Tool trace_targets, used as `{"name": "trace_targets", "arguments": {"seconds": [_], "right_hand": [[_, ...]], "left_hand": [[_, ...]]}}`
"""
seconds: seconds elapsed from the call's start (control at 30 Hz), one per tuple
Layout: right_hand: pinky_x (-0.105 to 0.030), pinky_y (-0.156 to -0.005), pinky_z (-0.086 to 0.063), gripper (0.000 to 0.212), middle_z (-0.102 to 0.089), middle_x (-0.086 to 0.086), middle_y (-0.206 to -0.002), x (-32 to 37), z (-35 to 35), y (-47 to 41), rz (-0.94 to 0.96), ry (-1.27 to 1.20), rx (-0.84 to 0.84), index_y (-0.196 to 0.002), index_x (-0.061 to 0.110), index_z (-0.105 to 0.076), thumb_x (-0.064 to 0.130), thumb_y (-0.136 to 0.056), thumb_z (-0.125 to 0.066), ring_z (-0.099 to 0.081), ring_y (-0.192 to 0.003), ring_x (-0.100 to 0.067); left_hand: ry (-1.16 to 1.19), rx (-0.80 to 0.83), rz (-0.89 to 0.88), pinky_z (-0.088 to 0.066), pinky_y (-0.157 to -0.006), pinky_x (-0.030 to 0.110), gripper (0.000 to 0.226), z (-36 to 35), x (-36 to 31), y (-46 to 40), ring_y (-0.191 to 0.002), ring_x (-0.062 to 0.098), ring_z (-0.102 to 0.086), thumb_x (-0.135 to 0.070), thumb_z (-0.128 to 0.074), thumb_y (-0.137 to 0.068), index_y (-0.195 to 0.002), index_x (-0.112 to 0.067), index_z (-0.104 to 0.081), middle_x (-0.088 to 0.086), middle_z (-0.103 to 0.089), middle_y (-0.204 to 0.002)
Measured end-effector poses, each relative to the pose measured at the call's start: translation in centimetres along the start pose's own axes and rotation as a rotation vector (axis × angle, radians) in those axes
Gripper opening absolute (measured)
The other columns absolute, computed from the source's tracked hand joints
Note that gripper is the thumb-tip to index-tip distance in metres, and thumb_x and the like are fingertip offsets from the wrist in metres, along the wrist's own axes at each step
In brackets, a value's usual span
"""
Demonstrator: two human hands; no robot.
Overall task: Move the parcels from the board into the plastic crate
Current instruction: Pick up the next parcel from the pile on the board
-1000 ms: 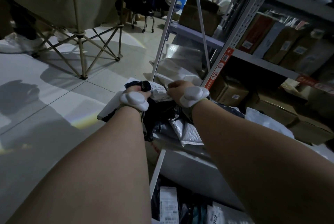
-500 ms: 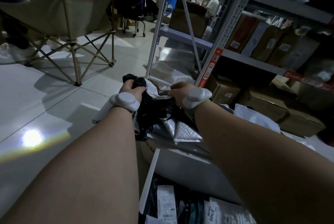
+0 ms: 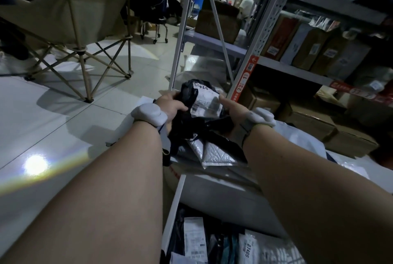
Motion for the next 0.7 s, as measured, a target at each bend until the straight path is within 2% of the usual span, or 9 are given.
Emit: {"name": "trace_targets", "arguments": {"seconds": [0.07,0.13,0.2,0.27,0.33,0.4,0.5,0.6,0.7], "right_hand": [[-0.034,-0.076,-0.052,0.02,-0.059,-0.001,-0.087,-1.2,1.6,0.1,-0.024,0.009,0.041,-0.09,0.018,-0.057,0.038,-0.09,-0.059,-0.059,-0.076,-0.018],[-0.036,-0.086,-0.05,0.019,-0.061,-0.003,-0.088,-1.9,3.6,1.1,-0.059,0.001,0.027,-0.087,0.017,-0.058,0.036,-0.089,-0.061,-0.06,-0.079,-0.019],[-0.041,-0.101,-0.044,0.032,-0.068,-0.011,-0.097,-2.8,5.3,2.1,-0.116,-0.017,0.064,-0.1,0.008,-0.064,0.037,-0.086,-0.066,-0.064,-0.093,-0.027],[-0.048,-0.104,-0.043,0.039,-0.07,-0.016,-0.103,-4.4,7.5,3.7,-0.142,-0.043,0.036,-0.105,0.004,-0.067,0.036,-0.083,-0.07,-0.064,-0.102,-0.032],[-0.052,-0.102,-0.044,0.033,-0.07,-0.017,-0.107,-6.0,9.3,5.1,-0.112,-0.139,0.007,-0.103,0.005,-0.07,0.032,-0.082,-0.07,-0.065,-0.104,-0.035],[-0.051,-0.1,-0.045,0.029,-0.07,-0.015,-0.108,-7.8,10.8,6.7,-0.105,-0.229,0.005,-0.101,0.009,-0.068,0.034,-0.088,-0.063,-0.064,-0.105,-0.035],[-0.047,-0.095,-0.048,0.037,-0.07,-0.01,-0.109,-9.6,12.6,8.5,-0.125,-0.322,-0.018,-0.106,0.012,-0.067,0.044,-0.09,-0.056,-0.064,-0.105,-0.032],[-0.044,-0.093,-0.049,0.042,-0.069,-0.012,-0.112,-12.1,14.5,10.4,-0.119,-0.424,-0.032,-0.114,0.005,-0.066,0.04,-0.091,-0.057,-0.064,-0.106,-0.032],[-0.039,-0.076,-0.054,0.043,-0.068,-0.015,-0.112,-14.2,15.5,11.7,-0.14,-0.442,-0.099,-0.121,0.004,-0.063,0.033,-0.089,-0.06,-0.067,-0.092,-0.031]], "left_hand": [[-0.049,0.077,-0.012,-0.05,-0.092,0.037,0.038,-1.2,-0.3,0.6,-0.102,0.034,-0.06,0.009,-0.061,-0.068,-0.098,-0.014,-0.064,0.013,-0.065,-0.1],[-0.137,0.181,-0.037,-0.049,-0.082,0.033,0.036,-2.9,-0.6,1.2,-0.099,0.033,-0.059,0.015,-0.058,-0.065,-0.087,-0.014,-0.062,0.013,-0.064,-0.092],[-0.265,0.28,-0.076,-0.045,-0.08,0.031,0.041,-4.2,-0.5,1.6,-0.105,0.034,-0.057,0.02,-0.057,-0.069,-0.103,-0.004,-0.061,0.02,-0.063,-0.105],[-0.409,0.372,-0.11,-0.043,-0.081,0.03,0.043,-5.9,-0.7,2.5,-0.103,0.03,-0.056,0.018,-0.059,-0.071,-0.108,-0.003,-0.058,0.017,-0.062,-0.105],[-0.514,0.461,-0.128,-0.04,-0.071,0.026,0.034,-7.5,-0.9,3.6,-0.089,0.021,-0.05,0.017,-0.059,-0.072,-0.09,-0.011,-0.054,0.005,-0.057,-0.085],[-0.595,0.519,-0.151,-0.038,-0.069,0.026,0.033,-9.2,-0.9,4.8,-0.085,0.018,-0.049,0.014,-0.059,-0.073,-0.083,-0.016,-0.05,0.001,-0.054,-0.081],[-0.701,0.616,-0.189,-0.037,-0.068,0.026,0.031,-11.4,-0.7,6.5,-0.079,0.016,-0.048,0.009,-0.061,-0.074,-0.089,-0.016,-0.049,-0.006,-0.051,-0.077],[-0.707,0.724,-0.143,-0.036,-0.06,0.026,0.028,-13.9,0.3,8.6,-0.078,0.016,-0.047,0.006,-0.061,-0.077,-0.092,-0.015,-0.049,-0.003,-0.05,-0.08],[-0.604,0.721,-0.07,-0.038,-0.066,0.026,0.032,-15.3,2.4,10.0,-0.083,0.019,-0.049,0.0,-0.064,-0.073,-0.097,-0.015,-0.051,0.001,-0.052,-0.085]]}}
Point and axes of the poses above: each hand's wrist, its own y-axis away from the middle knuckle, its own z-axis out of the back of the hand, x = y × z, the point moved 1 cm from there along -y, towards the middle knuckle
